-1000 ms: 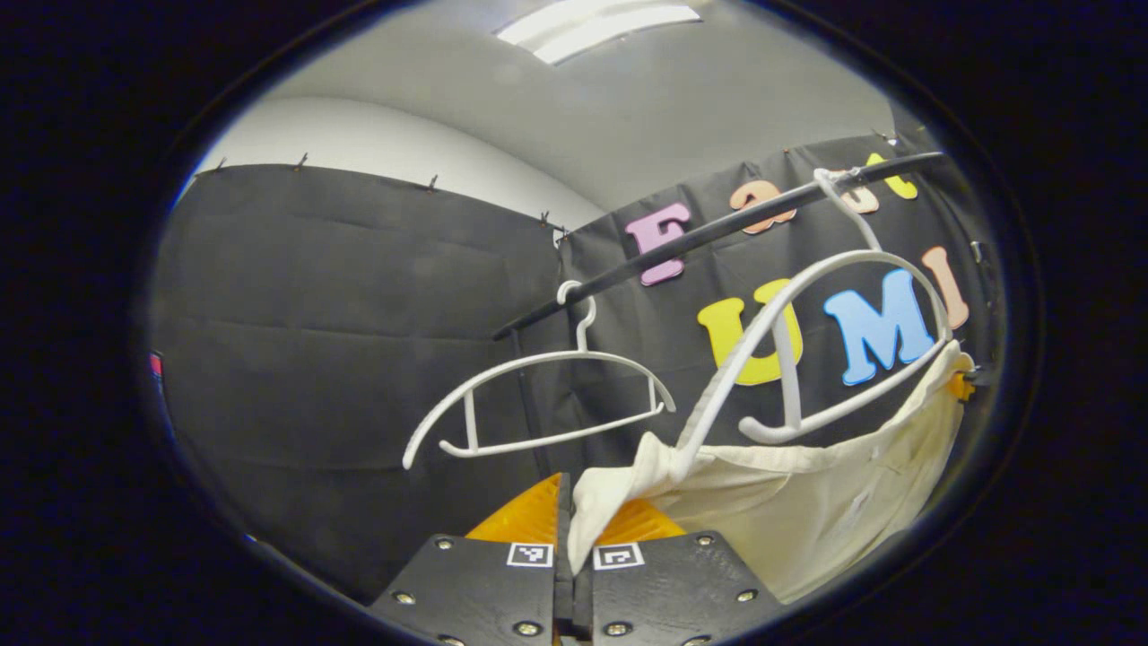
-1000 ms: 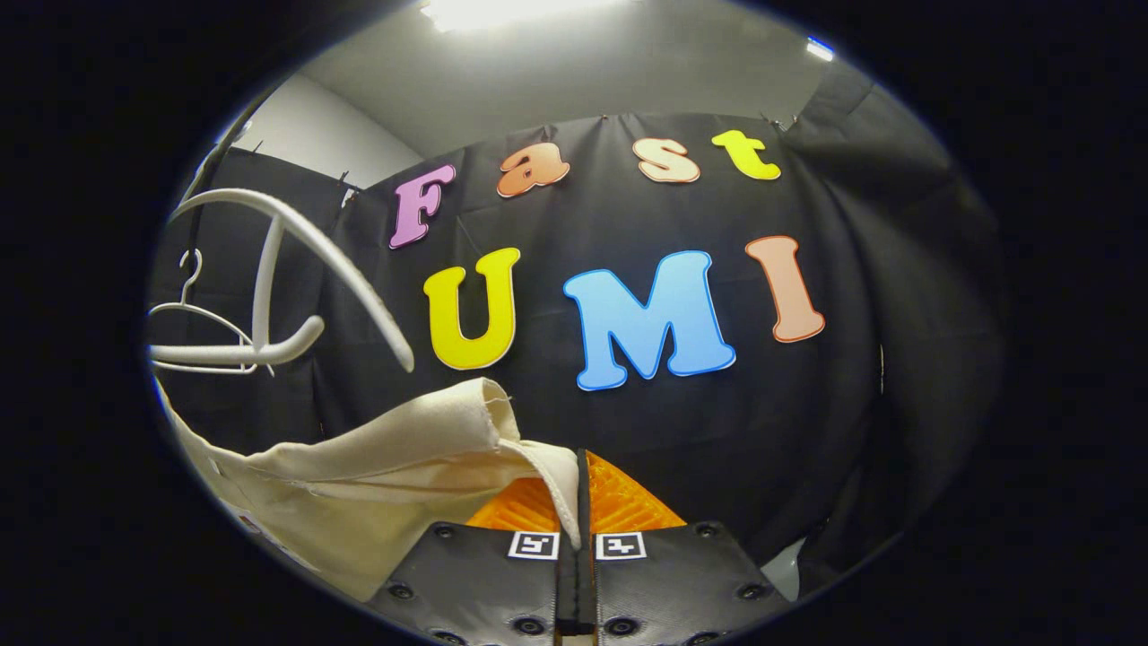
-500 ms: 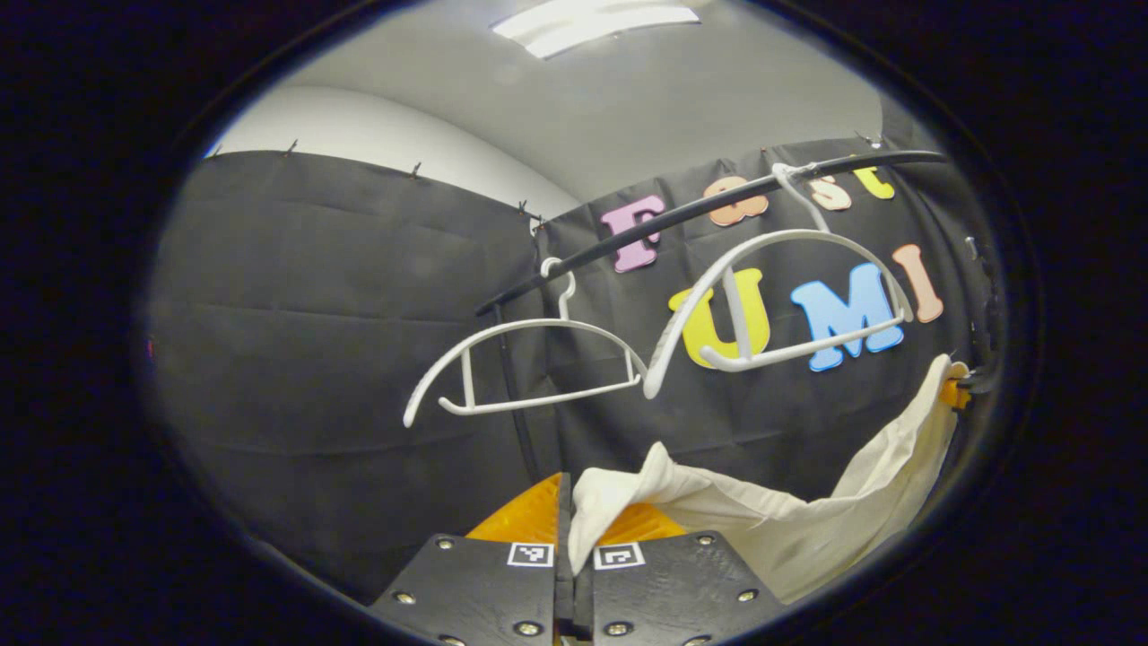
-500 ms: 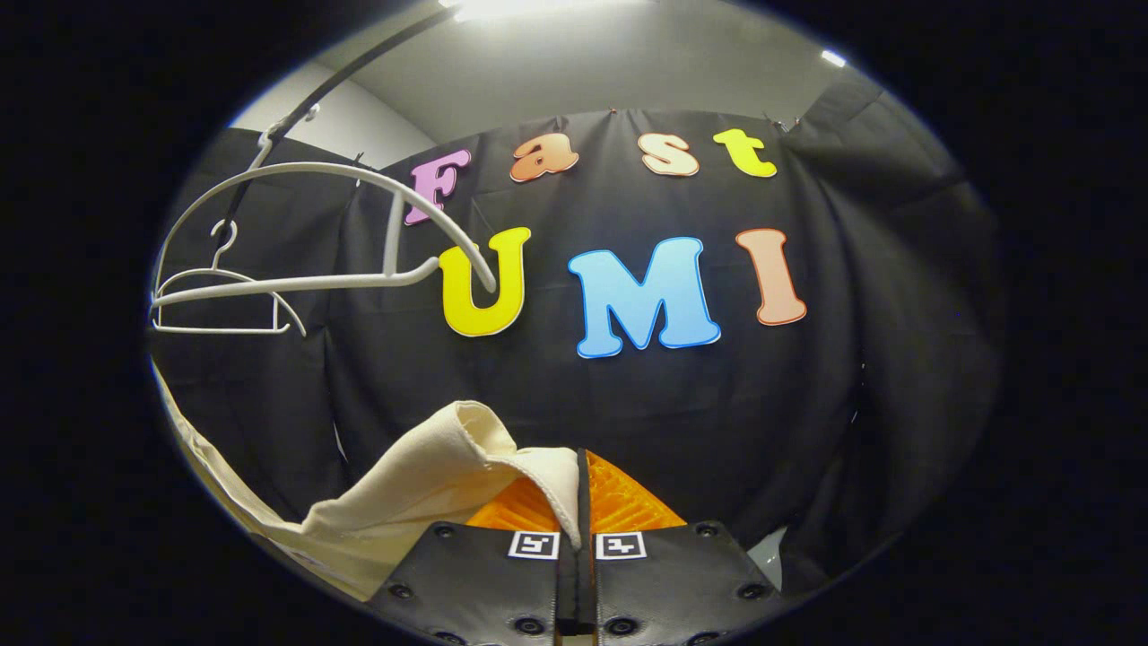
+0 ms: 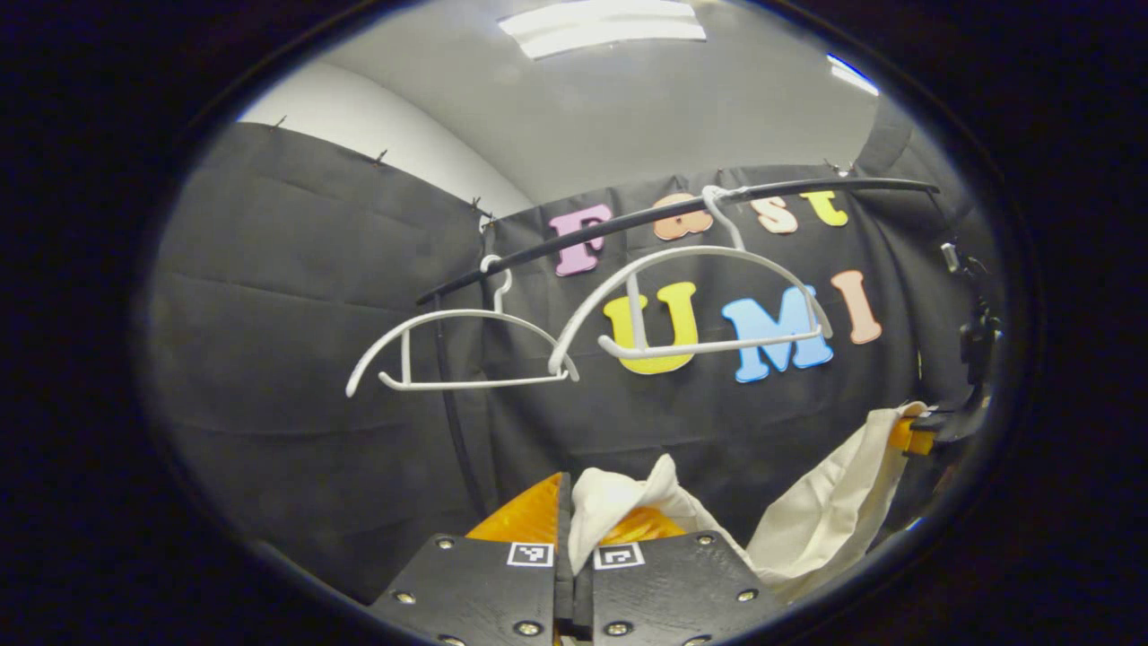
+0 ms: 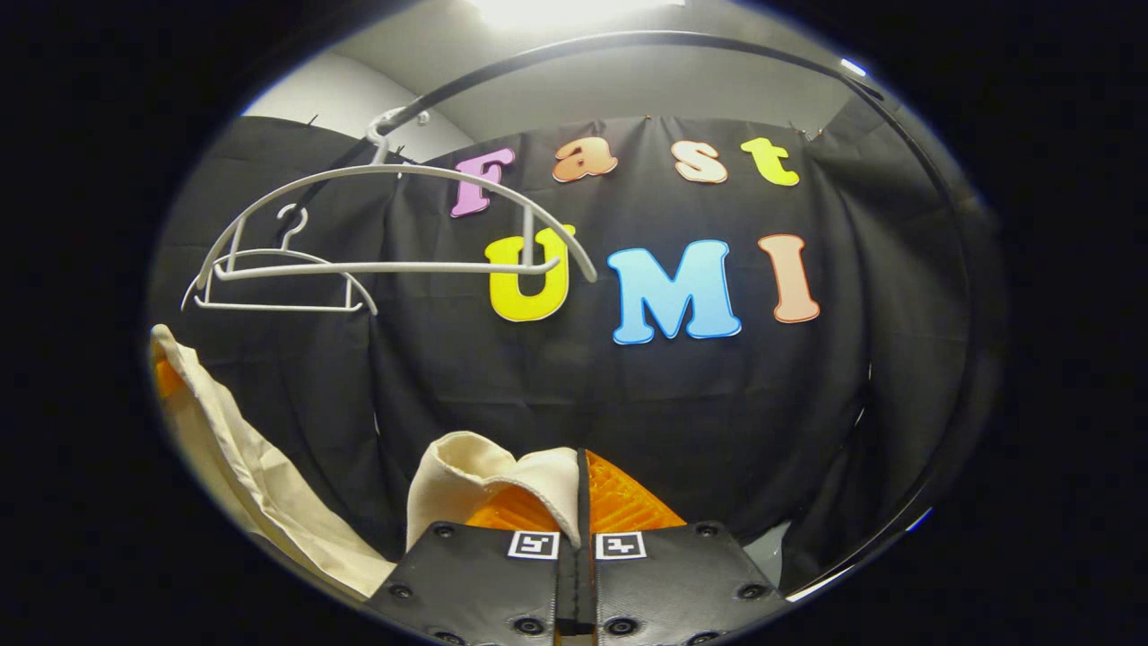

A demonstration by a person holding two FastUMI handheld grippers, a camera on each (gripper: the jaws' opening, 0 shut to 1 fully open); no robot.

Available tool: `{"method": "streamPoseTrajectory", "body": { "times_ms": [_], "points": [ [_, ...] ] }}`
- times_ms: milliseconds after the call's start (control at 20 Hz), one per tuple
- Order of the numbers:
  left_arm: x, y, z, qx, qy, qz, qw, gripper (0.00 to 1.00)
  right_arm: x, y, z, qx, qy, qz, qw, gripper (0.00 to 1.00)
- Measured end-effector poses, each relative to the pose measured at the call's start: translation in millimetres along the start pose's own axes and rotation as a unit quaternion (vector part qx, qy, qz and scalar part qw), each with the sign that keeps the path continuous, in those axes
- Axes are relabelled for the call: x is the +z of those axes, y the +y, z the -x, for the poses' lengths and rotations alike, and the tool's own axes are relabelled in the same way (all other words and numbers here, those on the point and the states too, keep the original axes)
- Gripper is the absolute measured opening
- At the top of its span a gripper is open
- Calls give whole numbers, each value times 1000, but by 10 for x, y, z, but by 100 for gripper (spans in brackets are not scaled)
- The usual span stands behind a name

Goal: Grasp the clothes on the hanger with both hands and then place them into the laundry hamper below.

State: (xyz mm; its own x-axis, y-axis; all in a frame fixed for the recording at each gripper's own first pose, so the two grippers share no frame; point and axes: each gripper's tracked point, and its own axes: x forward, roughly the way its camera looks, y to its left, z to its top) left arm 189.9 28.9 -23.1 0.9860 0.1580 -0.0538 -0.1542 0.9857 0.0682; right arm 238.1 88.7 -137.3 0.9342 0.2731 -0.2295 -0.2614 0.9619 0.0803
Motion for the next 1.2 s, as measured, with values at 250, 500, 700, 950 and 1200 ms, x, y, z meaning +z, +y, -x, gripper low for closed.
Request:
{"method": "streamPoseTrajectory", "body": {
  "times_ms": [250,500,700,950,1200],
  "points": [
    [20,-307,106,-37,-3,27,999,0,12,421,270,39,5,-8,999,1],
    [141,-497,135,-67,-16,57,996,0,114,841,515,83,-1,-21,996,1],
    [42,-543,209,-80,-12,71,994,2,1,999,659,95,7,-31,995,1],
    [-530,-595,243,-85,31,80,993,1,-537,1005,724,88,53,-29,994,0],
    [-1155,-682,286,-94,77,74,990,2,-1100,984,791,78,94,-14,992,1]
  ]
}}
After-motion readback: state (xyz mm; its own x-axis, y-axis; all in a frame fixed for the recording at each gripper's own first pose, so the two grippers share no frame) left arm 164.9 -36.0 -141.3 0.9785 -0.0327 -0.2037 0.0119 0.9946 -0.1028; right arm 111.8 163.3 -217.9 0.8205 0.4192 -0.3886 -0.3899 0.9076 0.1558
